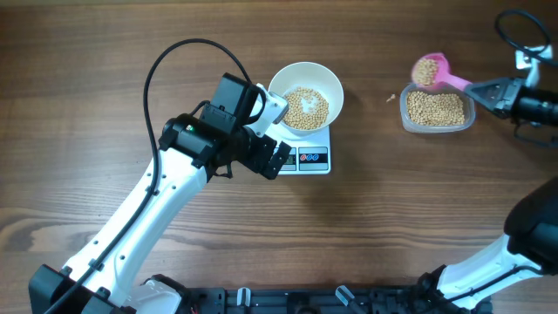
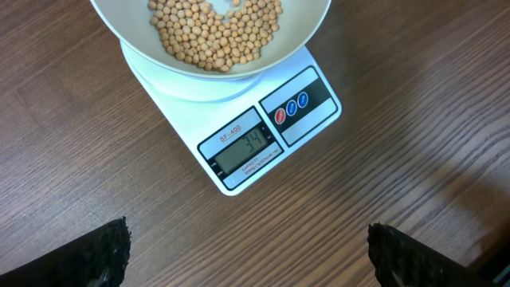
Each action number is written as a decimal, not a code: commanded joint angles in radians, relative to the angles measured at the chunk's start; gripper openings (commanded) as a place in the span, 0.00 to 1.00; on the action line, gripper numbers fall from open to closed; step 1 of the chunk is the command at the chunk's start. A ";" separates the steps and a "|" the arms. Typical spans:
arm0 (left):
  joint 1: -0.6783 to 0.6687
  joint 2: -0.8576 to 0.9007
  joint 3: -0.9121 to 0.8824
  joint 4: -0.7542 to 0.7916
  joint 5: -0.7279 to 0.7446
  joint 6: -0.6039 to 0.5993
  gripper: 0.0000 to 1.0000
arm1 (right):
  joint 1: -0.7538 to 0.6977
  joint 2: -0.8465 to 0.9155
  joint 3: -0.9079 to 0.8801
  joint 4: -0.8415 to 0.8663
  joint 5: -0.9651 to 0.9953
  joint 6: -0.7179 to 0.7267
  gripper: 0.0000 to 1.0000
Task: Scoop item into bowl and weigh 150g on scale
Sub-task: 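Lift the filled scoop out of the tub with the right gripper, then tip the scoop's soybeans into the white bowl with the right gripper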
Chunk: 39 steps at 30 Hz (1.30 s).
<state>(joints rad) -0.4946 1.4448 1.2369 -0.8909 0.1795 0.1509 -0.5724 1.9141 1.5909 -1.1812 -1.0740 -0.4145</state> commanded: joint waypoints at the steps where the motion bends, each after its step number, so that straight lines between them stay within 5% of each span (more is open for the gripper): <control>1: 0.004 -0.022 0.014 -0.001 -0.006 -0.010 1.00 | 0.113 -0.071 0.027 0.029 -0.079 -0.010 0.04; 8: 0.004 -0.022 0.014 -0.001 -0.006 -0.009 1.00 | 0.300 -0.161 0.033 0.188 -0.031 0.122 0.05; 18: 0.004 -0.022 0.014 0.000 -0.006 -0.010 1.00 | 0.468 -0.167 0.033 0.188 0.107 0.166 0.04; 39: 0.004 -0.022 0.014 -0.001 -0.006 -0.010 1.00 | 0.777 -0.167 0.033 0.199 0.710 0.231 0.04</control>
<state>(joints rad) -0.4946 1.4452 1.2369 -0.8909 0.1795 0.1509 0.1631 1.7584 1.6016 -0.9905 -0.4892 -0.1829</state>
